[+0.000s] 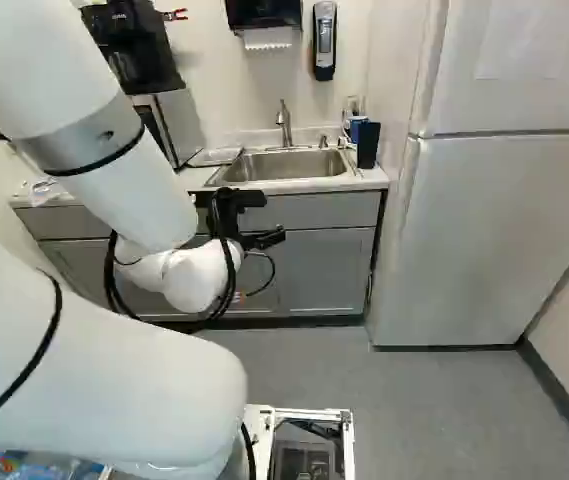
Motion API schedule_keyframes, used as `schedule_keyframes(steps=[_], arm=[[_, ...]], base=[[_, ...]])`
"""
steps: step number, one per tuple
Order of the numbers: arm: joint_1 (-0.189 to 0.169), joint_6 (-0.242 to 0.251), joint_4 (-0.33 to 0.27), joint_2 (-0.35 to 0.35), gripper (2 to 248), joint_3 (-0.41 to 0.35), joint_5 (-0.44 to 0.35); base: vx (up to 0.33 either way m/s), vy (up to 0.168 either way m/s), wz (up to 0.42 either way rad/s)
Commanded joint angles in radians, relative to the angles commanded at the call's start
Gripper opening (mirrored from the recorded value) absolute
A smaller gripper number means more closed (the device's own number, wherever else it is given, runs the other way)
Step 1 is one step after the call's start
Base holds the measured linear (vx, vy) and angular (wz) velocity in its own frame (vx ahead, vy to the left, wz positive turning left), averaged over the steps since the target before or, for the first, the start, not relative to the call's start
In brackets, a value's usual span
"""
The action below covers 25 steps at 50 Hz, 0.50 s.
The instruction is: Rinse the cup and place it in the tray
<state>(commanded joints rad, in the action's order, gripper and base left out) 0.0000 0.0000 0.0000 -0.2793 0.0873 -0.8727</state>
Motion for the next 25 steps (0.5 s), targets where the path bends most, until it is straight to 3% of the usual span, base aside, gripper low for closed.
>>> schedule_keyframes(steps=[25], arm=[[0.000,0.000,0.000,0.000,247,0.000,0.000]], base=[[0.000,0.000,0.000]])
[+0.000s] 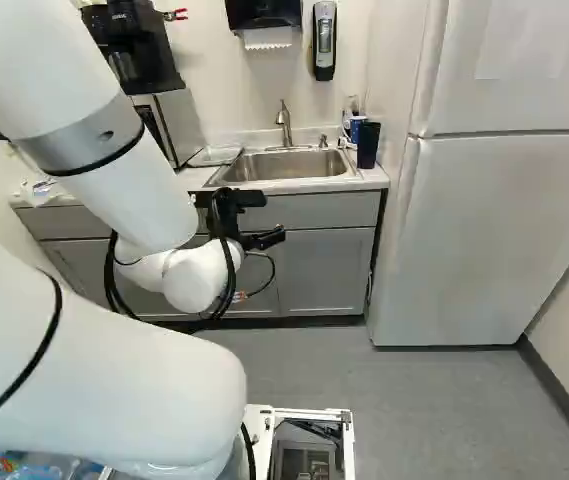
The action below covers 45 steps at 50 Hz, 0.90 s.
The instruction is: Rinse the cup and place it in the tray
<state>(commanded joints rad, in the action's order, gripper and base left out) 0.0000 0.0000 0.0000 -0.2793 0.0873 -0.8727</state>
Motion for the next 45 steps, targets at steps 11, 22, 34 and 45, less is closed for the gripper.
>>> schedule_keyframes(steps=[11,22,34,45], arm=[[0.000,0.000,0.000,0.000,247,0.000,0.000],[0.000,0.000,0.000,0.000,247,0.000,0.000],[0.000,0.000,0.000,0.000,247,0.000,0.000],[0.000,0.000,0.000,0.005,247,0.015,0.000]], base=[[0.000,0.000,0.000],[0.000,0.000,0.000],[0.000,0.000,0.000],[0.000,0.000,0.000]])
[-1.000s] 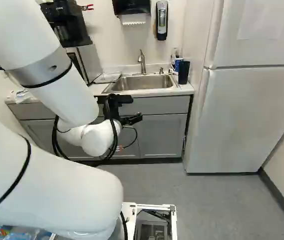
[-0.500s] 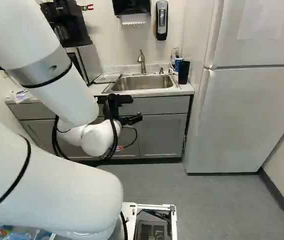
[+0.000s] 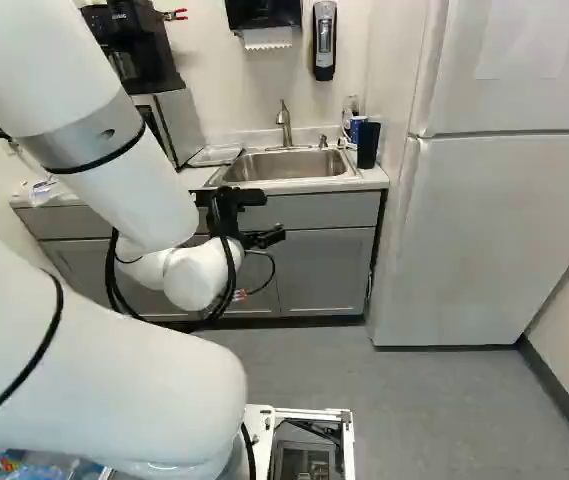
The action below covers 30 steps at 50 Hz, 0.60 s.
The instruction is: Rinse the cup and place it in the tray
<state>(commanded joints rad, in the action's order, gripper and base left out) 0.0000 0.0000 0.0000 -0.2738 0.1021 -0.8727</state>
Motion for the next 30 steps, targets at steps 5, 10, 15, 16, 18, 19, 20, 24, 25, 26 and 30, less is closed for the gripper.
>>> schedule_keyframes(steps=[5,10,15,16,18,19,20,24,25,26,30], arm=[[0.000,0.000,0.000,-0.001,247,0.012,0.000],[0.000,0.000,0.000,-0.001,247,0.024,0.000],[0.000,0.000,0.000,0.000,247,0.037,0.000],[0.000,0.000,0.000,0.001,247,0.040,0.000],[0.000,0.000,0.000,0.001,247,0.046,0.000],[0.000,0.000,0.000,0.001,247,0.048,0.000],[0.000,0.000,0.000,0.002,247,0.051,0.000],[0.000,0.000,0.000,0.002,247,0.062,0.000],[0.000,0.000,0.000,0.002,247,0.064,0.000],[0.000,0.000,0.000,0.002,247,0.067,0.000],[0.000,0.000,0.000,0.003,247,0.077,0.001]], base=[[0.000,0.000,0.000],[0.000,0.000,0.000],[0.000,0.000,0.000],[0.000,0.000,0.000],[0.000,0.000,0.000],[0.000,0.000,0.000],[0.000,0.000,0.000],[0.000,0.000,0.000],[0.000,0.000,0.000],[0.000,0.000,0.000],[0.000,0.000,0.000]])
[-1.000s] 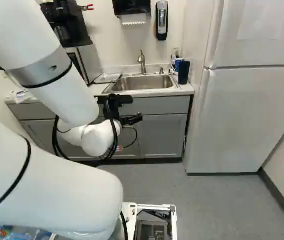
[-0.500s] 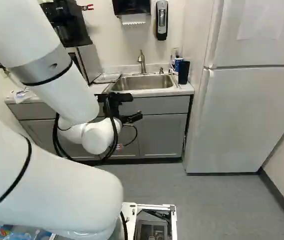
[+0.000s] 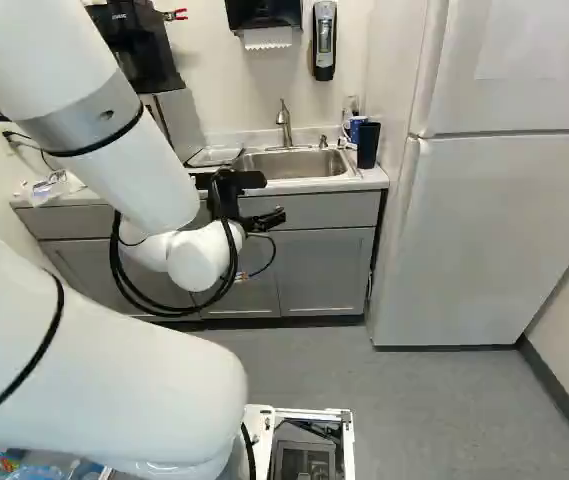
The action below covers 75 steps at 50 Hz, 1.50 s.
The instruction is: Rinse the cup and place it in the tray
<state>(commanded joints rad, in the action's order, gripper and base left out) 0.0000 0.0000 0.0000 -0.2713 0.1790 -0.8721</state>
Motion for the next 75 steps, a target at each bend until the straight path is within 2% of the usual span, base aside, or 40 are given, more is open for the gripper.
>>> schedule_keyframes(steps=[47,75], arm=[[0.000,0.000,0.000,0.018,247,0.129,0.015],[0.000,0.000,0.000,0.034,247,0.208,0.061]], base=[[0.000,0.000,0.000],[0.000,0.000,0.000]])
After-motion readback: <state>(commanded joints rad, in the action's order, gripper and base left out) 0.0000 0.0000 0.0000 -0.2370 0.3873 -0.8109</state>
